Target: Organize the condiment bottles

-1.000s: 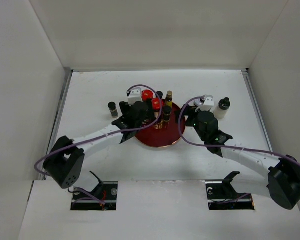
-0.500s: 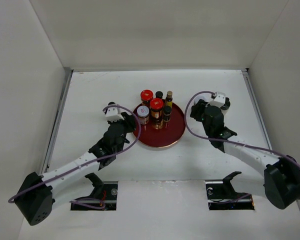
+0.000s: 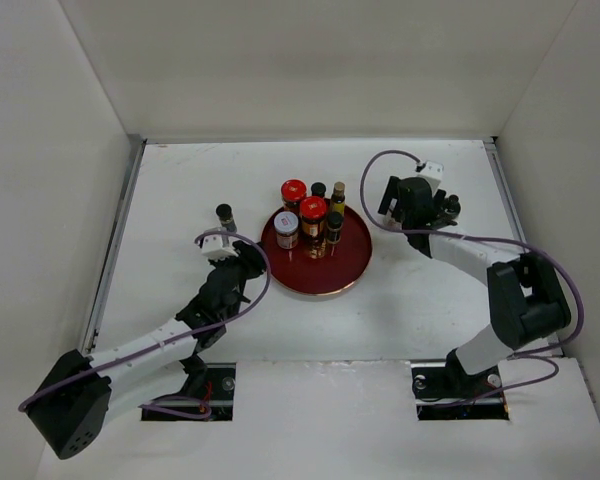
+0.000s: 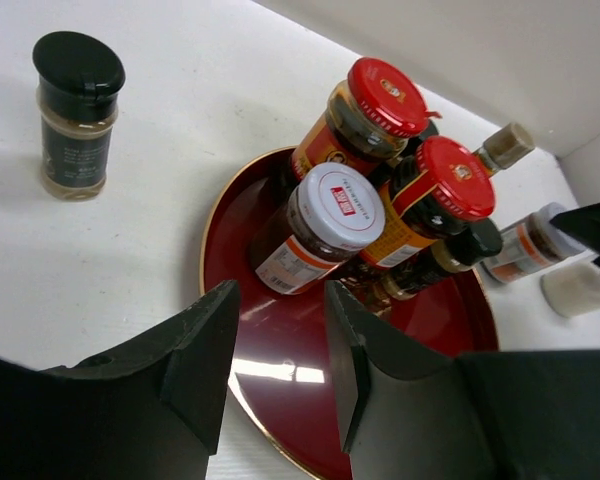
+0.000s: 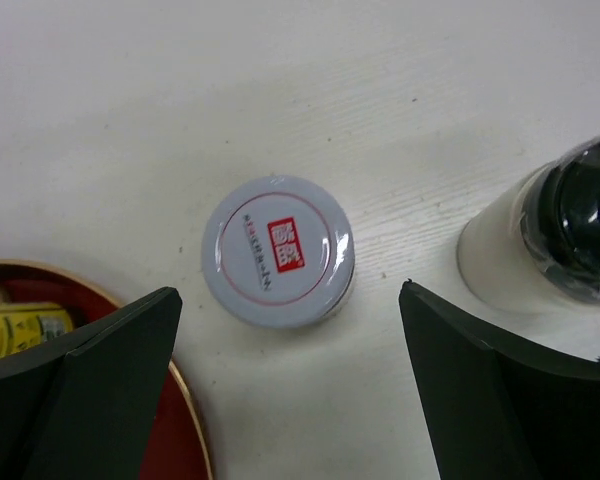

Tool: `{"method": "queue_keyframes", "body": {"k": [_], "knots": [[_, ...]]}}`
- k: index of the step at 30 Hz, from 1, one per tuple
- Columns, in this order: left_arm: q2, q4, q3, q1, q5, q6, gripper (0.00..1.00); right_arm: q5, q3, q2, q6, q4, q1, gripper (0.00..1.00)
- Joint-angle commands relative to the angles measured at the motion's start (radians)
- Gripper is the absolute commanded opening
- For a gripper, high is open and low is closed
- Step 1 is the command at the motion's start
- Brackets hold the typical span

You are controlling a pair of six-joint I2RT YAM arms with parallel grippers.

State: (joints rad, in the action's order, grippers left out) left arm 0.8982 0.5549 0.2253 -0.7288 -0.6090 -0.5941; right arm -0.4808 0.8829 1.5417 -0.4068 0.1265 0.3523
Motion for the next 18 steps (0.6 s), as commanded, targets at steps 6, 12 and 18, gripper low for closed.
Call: {"method": "queue_keyframes", "body": {"k": [6,12,18], "knots": [[-0.035,0.091,-0.017,0.009,0.035,-0.055,0.39,-0.011,0.140,0.127,0.042,-0.022,-0.016,0.87],[-0.005,0.102,-0.017,0.015,0.045,-0.061,0.40,-0.027,0.114,0.120,0.031,0.034,-0.014,0.56],[-0.009,0.103,-0.023,0.024,0.043,-0.069,0.41,-0.051,0.036,-0.093,0.043,0.058,0.073,0.52]]}}
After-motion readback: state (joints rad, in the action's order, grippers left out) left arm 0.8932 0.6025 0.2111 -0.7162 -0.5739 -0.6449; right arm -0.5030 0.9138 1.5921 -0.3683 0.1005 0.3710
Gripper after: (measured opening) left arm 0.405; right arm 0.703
